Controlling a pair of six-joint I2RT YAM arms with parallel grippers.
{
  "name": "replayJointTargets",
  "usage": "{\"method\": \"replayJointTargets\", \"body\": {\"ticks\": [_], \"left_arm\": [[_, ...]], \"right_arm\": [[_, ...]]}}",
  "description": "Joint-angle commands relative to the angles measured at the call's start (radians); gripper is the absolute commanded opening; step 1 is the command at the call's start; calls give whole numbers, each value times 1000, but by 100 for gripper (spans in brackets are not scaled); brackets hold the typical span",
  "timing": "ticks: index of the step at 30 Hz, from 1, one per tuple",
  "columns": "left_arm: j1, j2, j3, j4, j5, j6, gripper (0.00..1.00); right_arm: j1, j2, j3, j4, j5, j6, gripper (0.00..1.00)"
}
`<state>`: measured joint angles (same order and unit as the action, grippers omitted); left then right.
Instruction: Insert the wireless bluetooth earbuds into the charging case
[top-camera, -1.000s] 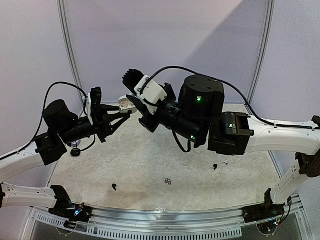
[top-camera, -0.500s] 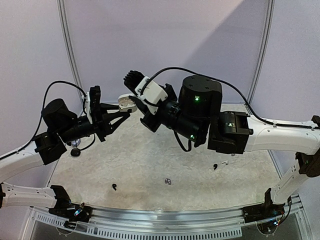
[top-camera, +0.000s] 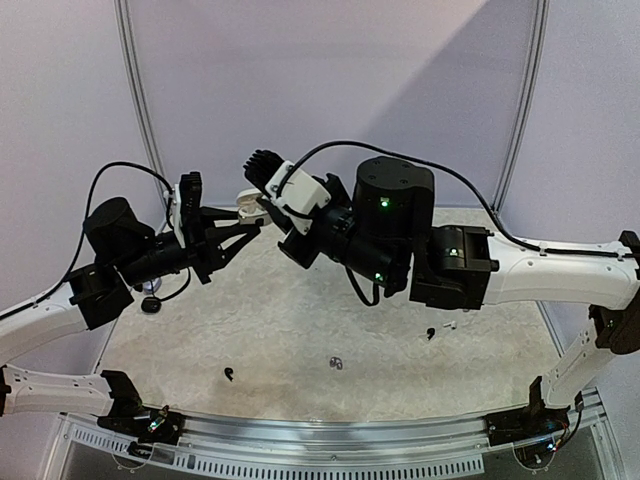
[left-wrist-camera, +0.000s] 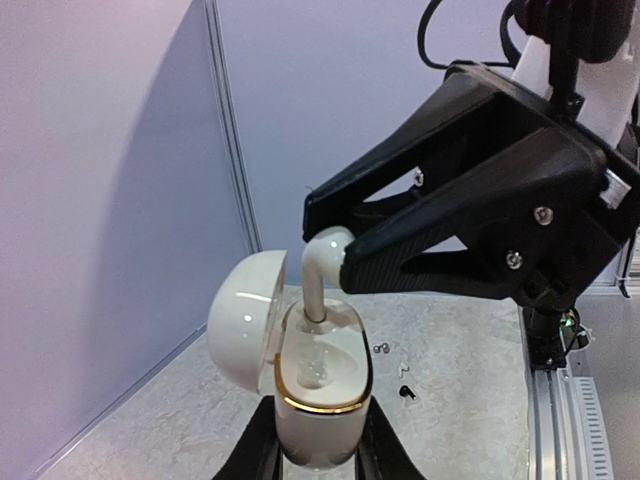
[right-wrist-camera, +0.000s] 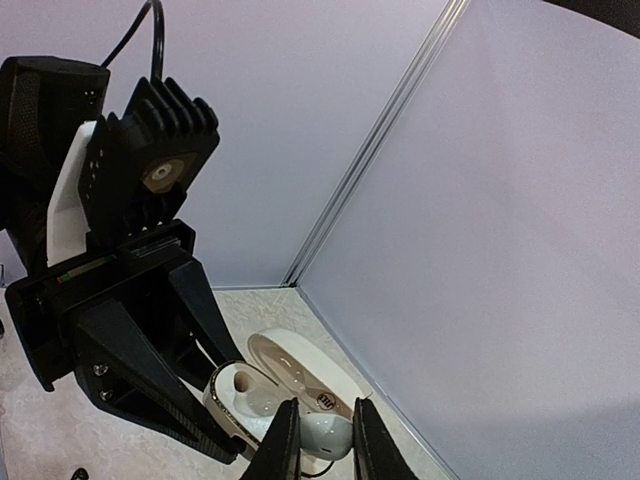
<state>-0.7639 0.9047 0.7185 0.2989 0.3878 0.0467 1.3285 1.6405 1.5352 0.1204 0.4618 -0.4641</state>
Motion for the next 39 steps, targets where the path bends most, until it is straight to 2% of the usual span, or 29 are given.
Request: {"method": "replayJointTargets", "body": {"ticks": [1,21,31,39], "left_arm": [[-8,-3,24,16,11,-7,0],[-8,-2,18,16,8,7,0],[-8,-7,12,17,6,6,0],[-7,-12,7,19,5,4,0]], "right_arm": [[-12,18,-18,-18,17,10,0],[-13,63,16,-39,54,-85,0],[-12,81,39,-48,59,-83,11],[-13,85,44,-51,62,-78,13]]}}
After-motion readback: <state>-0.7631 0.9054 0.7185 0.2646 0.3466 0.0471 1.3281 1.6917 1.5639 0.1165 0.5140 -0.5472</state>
